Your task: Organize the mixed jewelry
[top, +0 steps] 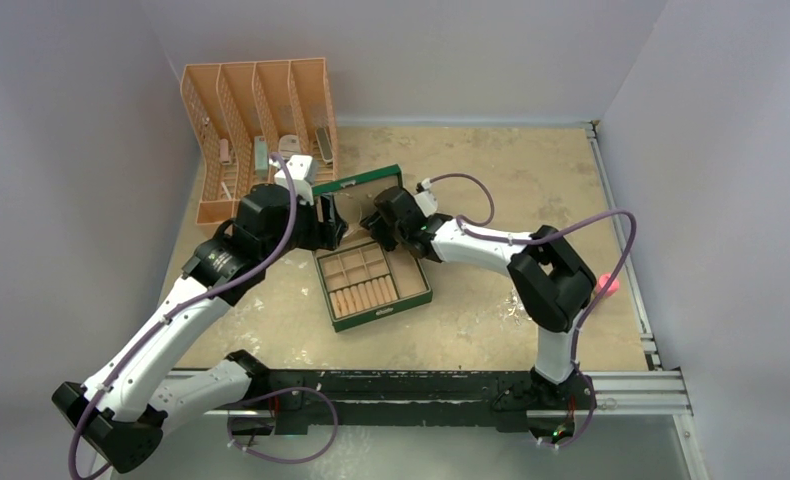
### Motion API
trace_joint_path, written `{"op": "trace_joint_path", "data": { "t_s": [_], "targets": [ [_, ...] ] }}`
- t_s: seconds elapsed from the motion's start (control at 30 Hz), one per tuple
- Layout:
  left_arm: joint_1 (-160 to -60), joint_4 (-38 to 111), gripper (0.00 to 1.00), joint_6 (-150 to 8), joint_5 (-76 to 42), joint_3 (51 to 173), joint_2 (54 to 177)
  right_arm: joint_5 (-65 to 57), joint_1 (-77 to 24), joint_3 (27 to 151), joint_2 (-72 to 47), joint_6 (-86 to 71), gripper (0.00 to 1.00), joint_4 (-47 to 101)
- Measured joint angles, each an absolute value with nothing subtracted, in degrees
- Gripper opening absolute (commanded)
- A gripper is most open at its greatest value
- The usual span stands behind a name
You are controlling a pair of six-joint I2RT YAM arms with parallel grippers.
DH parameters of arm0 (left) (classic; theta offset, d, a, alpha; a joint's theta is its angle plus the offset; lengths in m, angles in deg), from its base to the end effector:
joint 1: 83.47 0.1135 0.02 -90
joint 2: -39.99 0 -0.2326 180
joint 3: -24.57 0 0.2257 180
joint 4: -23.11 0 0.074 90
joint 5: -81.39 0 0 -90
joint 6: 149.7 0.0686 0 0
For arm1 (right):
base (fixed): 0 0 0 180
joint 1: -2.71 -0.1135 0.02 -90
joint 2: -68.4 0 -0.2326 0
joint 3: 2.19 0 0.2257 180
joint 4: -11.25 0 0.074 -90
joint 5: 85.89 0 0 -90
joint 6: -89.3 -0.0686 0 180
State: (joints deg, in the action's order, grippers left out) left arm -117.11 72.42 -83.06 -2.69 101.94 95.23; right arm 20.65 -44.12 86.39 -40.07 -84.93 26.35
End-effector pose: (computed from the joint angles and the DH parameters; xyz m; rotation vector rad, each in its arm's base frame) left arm 0.1896 -0.1176 0.3246 0.1210 2.0784 -0.5118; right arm 0.3019 0.2933 0.1772 0.9116 2.1446 0.9613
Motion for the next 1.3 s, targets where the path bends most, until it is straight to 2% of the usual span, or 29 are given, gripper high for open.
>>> {"op": "trace_joint_path", "data": {
  "t_s": [0.13,0.27,0.43,0.6,0.93,1.3],
  "targets": [
    [-117.1,72.2,0.58,-83.0,-3.4,101.9,95.7,19.5,-43.7,85.9,-39.3,-85.4,0.36,26.2],
    [-117.1,71.0,0.48,-82.2,-5.7,101.9,97.5,17.6,-43.0,86.4,-40.0,-85.7,0.14,26.1],
    [-117.3,69.0,0.41,-80.0,-8.4,101.9,101.3,15.1,-42.5,85.9,-41.2,-85.9,0.06,24.5],
    [-117.9,66.7,0.37,-78.1,-8.8,101.9,104.8,13.7,-42.3,82.9,-41.1,-84.8,0.0,19.8],
    [-118.2,60.0,0.28,-76.8,-3.2,101.3,114.8,11.8,-42.2,75.6,-39.7,-77.6,0.0,7.4],
    [-118.4,58.2,0.29,-76.6,6.0,101.3,120.8,8.0,-41.9,67.5,-37.3,-70.0,0.0,-6.0]
  ]
}}
